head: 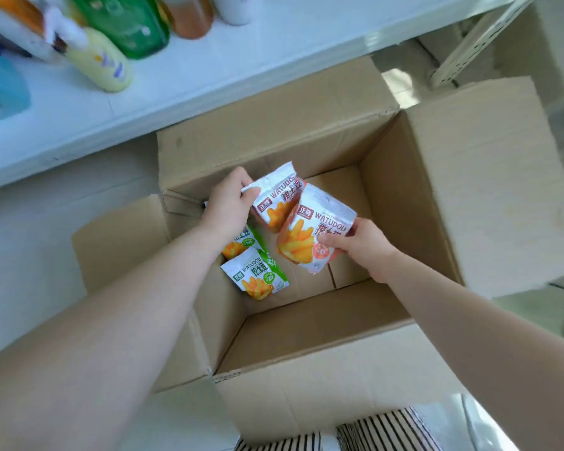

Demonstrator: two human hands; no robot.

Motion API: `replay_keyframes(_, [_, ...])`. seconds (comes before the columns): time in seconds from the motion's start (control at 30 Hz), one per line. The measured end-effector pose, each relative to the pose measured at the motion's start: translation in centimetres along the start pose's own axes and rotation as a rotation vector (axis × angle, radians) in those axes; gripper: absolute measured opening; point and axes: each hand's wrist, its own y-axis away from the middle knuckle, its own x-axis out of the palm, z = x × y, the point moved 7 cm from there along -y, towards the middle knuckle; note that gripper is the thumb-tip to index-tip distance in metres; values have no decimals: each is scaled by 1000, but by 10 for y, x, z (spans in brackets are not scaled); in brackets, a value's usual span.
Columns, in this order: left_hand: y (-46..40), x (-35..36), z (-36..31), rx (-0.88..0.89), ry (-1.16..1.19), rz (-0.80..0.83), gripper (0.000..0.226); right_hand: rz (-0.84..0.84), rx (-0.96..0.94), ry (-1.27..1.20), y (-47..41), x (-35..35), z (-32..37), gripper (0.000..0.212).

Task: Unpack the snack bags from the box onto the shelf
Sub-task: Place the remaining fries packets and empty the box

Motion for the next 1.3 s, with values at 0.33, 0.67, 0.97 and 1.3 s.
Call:
replay_keyframes(0.33, [143, -150, -162, -64, 33, -42, 11, -102, 6, -479, 231, -36, 129, 16])
replay_keyframes(0.67, [274, -298, -273, 70, 62, -169, 18, -45, -314, -302, 426, -29, 238, 89])
replay_keyframes(0.97, [369, -373, -278, 181, 65, -310, 22, 43, -494, -234, 528, 4, 272, 50])
replay_keyframes(1.3, [419, -456, -227, 209, 73, -345, 12, 100, -529, -106, 567, 93, 307, 51])
